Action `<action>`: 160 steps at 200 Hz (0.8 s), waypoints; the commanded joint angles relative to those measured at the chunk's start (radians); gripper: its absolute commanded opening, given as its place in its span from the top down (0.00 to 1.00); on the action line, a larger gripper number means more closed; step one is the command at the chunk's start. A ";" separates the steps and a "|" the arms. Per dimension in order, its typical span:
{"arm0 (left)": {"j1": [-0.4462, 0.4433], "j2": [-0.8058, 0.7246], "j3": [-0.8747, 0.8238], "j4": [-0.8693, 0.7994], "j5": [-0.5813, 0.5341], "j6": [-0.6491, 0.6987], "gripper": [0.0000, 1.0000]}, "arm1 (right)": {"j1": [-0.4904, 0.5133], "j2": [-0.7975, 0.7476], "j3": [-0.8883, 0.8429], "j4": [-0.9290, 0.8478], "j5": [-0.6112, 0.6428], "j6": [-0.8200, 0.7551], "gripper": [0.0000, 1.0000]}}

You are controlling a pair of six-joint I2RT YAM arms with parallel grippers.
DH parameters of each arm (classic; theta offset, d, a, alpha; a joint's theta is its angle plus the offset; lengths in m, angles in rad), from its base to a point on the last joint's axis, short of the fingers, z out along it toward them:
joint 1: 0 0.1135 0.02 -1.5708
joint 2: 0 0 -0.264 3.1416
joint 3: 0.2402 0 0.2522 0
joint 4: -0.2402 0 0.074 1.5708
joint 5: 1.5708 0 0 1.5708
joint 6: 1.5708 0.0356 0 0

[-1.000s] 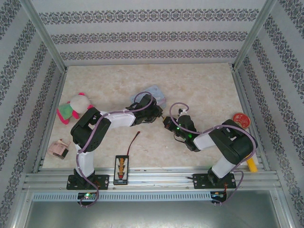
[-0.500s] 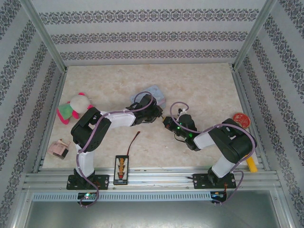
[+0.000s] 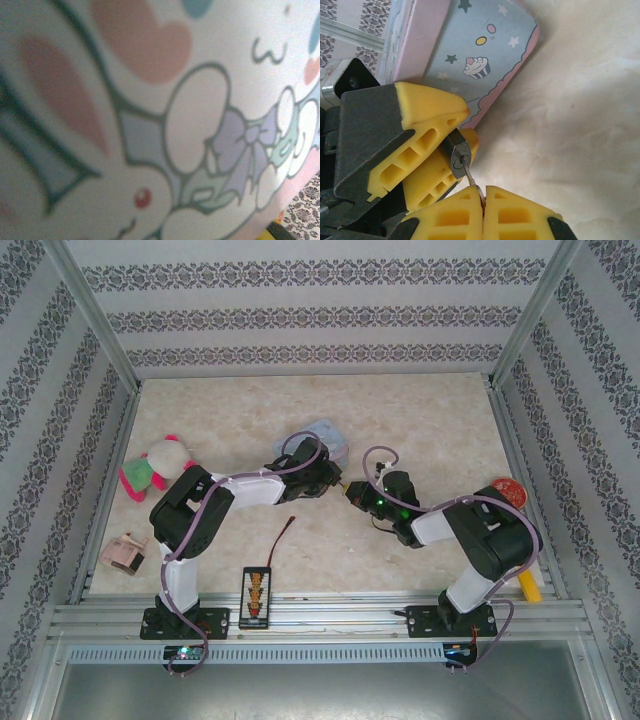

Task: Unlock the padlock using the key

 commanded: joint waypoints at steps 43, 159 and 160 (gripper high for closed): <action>-0.043 0.042 0.011 -0.044 0.218 -0.043 0.97 | 0.066 0.077 0.085 0.045 0.048 -0.011 1.00; -0.046 0.033 -0.012 -0.036 0.220 -0.042 0.97 | 0.003 0.061 0.116 0.079 -0.049 -0.097 1.00; -0.046 0.033 -0.012 -0.035 0.220 -0.043 0.97 | 0.002 0.061 0.117 0.079 -0.052 -0.096 1.00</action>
